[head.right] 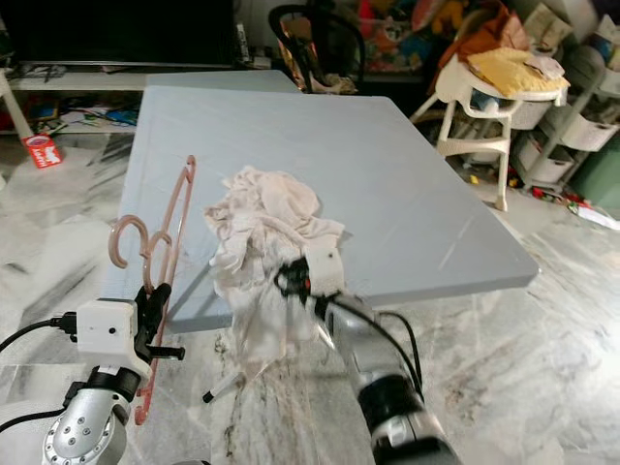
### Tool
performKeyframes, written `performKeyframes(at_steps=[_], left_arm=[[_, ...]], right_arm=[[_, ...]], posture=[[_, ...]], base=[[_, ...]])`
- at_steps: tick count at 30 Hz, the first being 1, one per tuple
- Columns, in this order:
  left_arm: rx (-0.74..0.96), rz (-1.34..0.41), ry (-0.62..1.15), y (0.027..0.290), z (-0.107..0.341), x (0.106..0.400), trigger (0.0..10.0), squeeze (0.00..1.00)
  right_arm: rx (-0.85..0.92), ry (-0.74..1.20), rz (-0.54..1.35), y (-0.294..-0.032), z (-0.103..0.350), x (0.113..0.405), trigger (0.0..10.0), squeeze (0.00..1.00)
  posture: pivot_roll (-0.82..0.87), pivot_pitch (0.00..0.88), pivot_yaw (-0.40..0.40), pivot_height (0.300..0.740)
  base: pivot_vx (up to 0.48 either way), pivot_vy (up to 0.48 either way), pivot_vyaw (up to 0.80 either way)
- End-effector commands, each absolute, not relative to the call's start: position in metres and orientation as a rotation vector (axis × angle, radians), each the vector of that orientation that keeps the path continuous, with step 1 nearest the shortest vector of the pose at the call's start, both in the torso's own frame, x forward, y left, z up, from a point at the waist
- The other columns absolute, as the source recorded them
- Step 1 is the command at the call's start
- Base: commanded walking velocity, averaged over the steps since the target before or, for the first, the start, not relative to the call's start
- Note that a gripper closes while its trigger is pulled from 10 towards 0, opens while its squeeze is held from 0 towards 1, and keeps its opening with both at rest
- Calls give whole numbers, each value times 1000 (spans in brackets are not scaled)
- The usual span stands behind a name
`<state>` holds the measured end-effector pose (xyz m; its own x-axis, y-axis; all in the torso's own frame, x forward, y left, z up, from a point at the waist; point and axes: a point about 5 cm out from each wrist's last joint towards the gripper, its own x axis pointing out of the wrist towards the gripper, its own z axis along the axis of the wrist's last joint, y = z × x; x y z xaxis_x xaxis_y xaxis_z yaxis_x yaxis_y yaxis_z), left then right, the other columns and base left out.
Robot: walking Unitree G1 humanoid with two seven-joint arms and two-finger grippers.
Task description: Hang hanger
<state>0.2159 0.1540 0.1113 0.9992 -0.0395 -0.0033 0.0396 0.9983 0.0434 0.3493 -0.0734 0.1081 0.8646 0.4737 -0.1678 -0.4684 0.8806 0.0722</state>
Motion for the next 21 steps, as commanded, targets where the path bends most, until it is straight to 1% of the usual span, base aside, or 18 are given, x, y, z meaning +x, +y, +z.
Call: performKeyframes(at_steps=[1, 13, 17, 20, 21], left_arm=[[34, -52, -9, 151, 115, 217, 10000, 0], [40, -60, 6, 151, 112, 215, 10000, 0], [40, -61, 8, 151, 112, 217, 10000, 0], [41, -57, 15, 151, 111, 218, 10000, 0], [41, -57, 15, 151, 111, 218, 10000, 0]], right_arm=[[44, 162, 451, -82, 113, 355, 0, 0], [50, 158, 440, -81, 110, 357, 0, 0], [67, 121, 436, -75, 129, 371, 0, 0], [80, 56, 429, -66, 164, 390, 0, 0], [80, 56, 429, -66, 164, 390, 0, 0]], posture=[[192, 62, -101, 740], [196, 63, -98, 740], [193, 64, -97, 740], [194, 64, -99, 740], [194, 64, -99, 740]], base=[[0, 0, 0], [287, 0, 0], [0, 0, 0], [0, 0, 0], [0, 0, 0]])
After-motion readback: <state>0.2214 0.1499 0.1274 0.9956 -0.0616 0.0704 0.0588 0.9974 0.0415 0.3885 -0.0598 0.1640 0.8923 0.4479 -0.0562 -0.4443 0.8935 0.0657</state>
